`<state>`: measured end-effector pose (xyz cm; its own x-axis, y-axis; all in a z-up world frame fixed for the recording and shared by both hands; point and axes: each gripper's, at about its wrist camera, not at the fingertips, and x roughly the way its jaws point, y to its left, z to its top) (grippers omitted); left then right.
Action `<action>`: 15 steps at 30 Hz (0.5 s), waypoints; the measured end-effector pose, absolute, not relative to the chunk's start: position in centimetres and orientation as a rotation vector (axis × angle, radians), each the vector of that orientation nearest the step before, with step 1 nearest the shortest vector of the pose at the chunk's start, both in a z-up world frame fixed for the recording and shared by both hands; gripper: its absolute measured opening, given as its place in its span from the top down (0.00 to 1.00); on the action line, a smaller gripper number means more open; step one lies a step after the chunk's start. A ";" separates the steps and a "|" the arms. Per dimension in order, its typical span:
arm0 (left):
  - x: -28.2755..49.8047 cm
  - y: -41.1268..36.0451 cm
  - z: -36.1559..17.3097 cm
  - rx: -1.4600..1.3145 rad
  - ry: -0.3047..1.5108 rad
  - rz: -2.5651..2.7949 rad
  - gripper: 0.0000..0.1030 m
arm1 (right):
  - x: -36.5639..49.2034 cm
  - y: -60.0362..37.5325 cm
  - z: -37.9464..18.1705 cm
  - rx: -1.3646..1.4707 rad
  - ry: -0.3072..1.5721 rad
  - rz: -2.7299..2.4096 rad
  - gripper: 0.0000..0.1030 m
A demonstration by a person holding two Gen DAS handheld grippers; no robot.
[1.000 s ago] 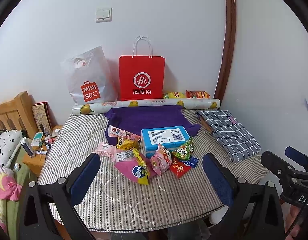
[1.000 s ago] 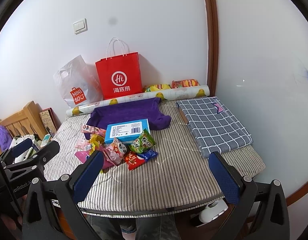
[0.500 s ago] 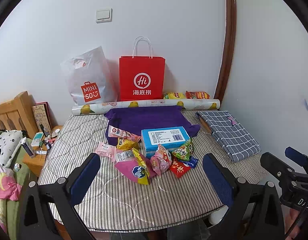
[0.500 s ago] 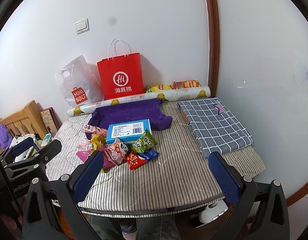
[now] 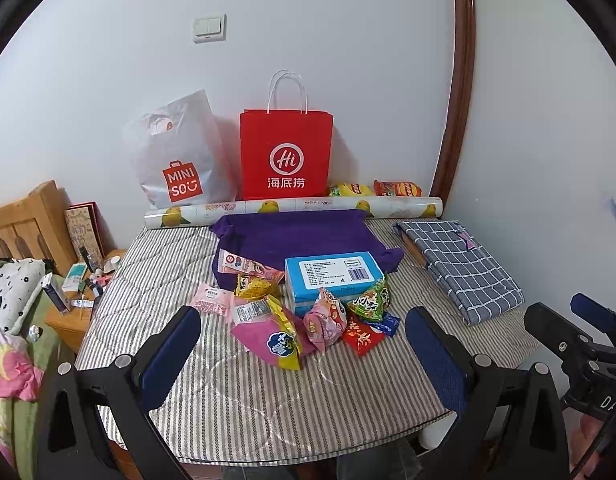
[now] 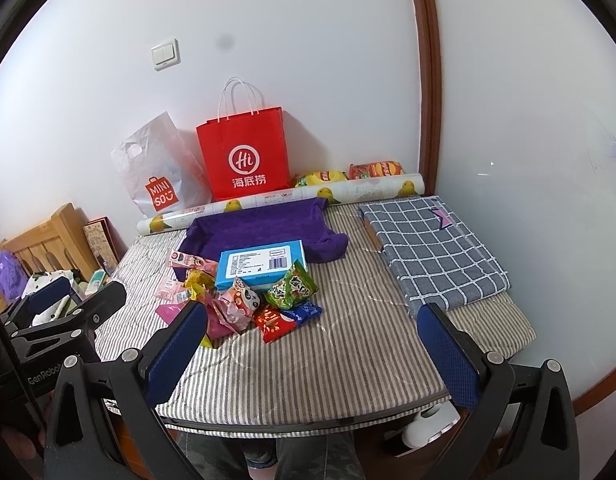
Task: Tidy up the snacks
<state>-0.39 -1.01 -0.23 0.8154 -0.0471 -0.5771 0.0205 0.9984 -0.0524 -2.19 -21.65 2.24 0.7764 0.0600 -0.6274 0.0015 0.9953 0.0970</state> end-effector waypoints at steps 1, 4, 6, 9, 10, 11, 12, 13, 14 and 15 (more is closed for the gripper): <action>-0.3 -0.9 -0.3 -0.044 0.618 -0.035 0.00 | -2.1 -21.7 2.1 0.093 0.682 0.032 0.00; 0.2 -0.6 -0.9 -0.045 0.629 -0.031 0.00 | -1.6 -21.5 1.5 0.086 0.685 0.035 0.00; 0.9 -0.2 -1.5 -0.052 0.646 -0.028 0.00 | -1.2 -21.5 1.0 0.081 0.693 0.032 0.00; 1.7 0.6 -2.6 -0.074 0.674 -0.032 0.00 | -0.3 -21.6 -0.2 0.080 0.715 0.034 0.00; 2.2 0.9 -3.2 -0.085 0.686 -0.034 0.00 | 0.1 -21.6 -0.7 0.081 0.725 0.036 0.00; 2.6 1.3 -3.7 -0.094 0.699 -0.038 0.00 | 0.5 -21.6 -1.3 0.081 0.733 0.038 0.00; 2.9 1.4 -4.2 -0.101 0.710 -0.041 0.00 | 0.8 -21.7 -1.8 0.083 0.740 0.041 0.00; 3.5 1.8 -5.0 -0.112 0.730 -0.044 0.00 | 1.1 -21.8 -2.3 0.086 0.746 0.044 0.00; 3.9 2.1 -5.5 -0.118 0.741 -0.045 0.00 | 1.6 -21.9 -3.0 0.089 0.756 0.048 0.00; 4.3 2.3 -6.0 -0.123 0.752 -0.046 0.00 | 2.1 -22.0 -3.6 0.092 0.761 0.054 0.00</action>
